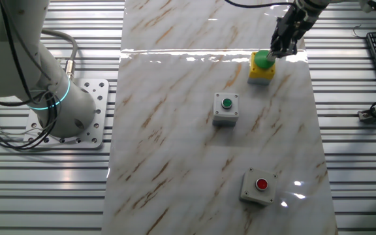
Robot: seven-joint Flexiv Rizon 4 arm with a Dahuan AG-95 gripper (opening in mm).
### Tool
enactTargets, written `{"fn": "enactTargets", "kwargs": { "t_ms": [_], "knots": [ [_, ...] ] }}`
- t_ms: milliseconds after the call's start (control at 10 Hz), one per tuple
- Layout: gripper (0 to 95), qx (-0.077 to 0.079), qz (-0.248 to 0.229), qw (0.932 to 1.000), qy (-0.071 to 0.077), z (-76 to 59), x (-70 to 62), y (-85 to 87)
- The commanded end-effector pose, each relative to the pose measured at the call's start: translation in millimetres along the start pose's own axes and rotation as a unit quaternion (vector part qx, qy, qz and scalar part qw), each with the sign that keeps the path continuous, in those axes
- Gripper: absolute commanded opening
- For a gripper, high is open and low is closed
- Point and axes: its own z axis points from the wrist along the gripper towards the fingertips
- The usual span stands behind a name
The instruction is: Press three buttons from left to right in sequence
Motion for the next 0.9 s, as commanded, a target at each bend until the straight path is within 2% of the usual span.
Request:
{"fn": "enactTargets", "kwargs": {
  "t_ms": [100, 300, 900],
  "knots": [
    [0.0, 0.006, 0.000, 1.0000, 0.008, -1.9, -0.6, 0.7],
    [0.0, 0.007, -0.003, 0.9999, 0.014, -1.8, -0.5, 0.7],
    [0.0, 0.004, -0.031, 0.9993, 0.018, -1.5, -0.4, 0.5]
  ]
}}
